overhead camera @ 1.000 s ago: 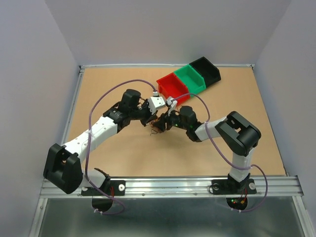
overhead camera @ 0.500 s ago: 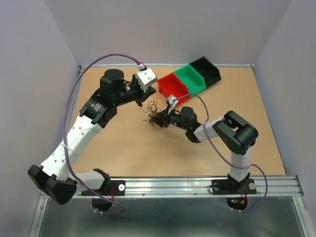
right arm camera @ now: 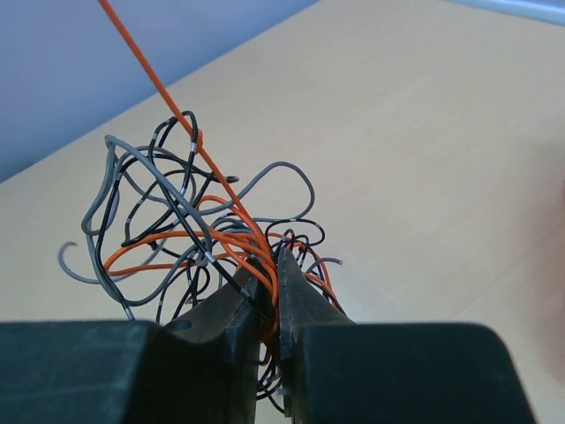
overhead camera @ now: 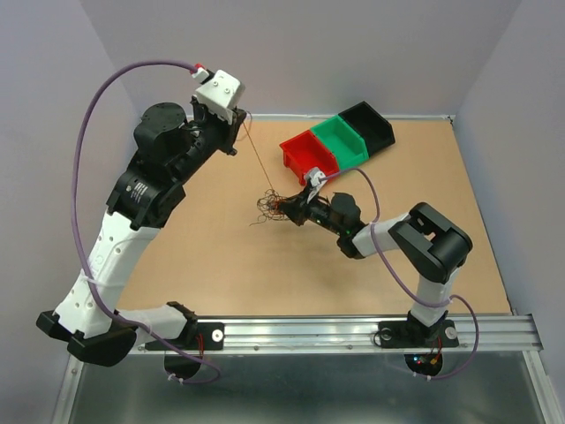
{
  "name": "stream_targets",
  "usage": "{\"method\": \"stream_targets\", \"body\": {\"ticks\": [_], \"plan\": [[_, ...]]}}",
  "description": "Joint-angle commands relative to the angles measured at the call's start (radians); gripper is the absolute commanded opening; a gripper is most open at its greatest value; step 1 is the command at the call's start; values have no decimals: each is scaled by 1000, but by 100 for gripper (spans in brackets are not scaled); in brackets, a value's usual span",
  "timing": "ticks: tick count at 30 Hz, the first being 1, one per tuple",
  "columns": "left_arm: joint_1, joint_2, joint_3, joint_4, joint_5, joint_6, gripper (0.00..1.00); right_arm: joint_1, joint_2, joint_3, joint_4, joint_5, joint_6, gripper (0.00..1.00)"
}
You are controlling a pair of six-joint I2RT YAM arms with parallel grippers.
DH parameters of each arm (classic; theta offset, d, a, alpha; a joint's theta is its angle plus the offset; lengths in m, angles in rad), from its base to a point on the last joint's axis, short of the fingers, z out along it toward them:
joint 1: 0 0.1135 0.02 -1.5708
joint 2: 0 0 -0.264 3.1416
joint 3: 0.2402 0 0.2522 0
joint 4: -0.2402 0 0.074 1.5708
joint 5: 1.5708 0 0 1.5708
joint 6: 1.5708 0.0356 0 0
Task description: Untangle the cables
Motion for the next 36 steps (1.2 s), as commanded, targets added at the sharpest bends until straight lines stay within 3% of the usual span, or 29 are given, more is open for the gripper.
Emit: {"method": "stream_targets", "body": {"ticks": [1,6,10,13,16,18,22,25,31,34,36], "plan": [[2,-49,109,207,-301,-21,0,-2,3,-58,-81,42,-16,10],[2,-65,100,271,-438,-9,0,-2,-25,-87,-81,73,-30,13],[2,-77,85,334,-532,51,0,-2,-36,-115,-83,90,-37,32],[2,-83,68,334,-502,47,0,-2,-43,-138,-81,116,-44,27],[3,-88,23,336,-445,42,0,-2,-54,-152,-83,118,-44,5],[2,-71,13,336,-451,45,0,-2,-65,-164,-82,119,-41,5],[3,-28,26,353,-623,85,0,-2,-91,-196,-83,154,-36,5],[3,-28,37,408,-753,134,0,-2,-108,-227,-83,205,-21,14],[14,-105,23,593,-923,277,0,-2,-137,-273,-89,332,21,17],[16,-149,5,687,-964,370,0,-1,-152,-296,-90,360,27,34],[16,-161,6,730,-983,402,0,-1,-158,-307,-92,374,25,38]]}}
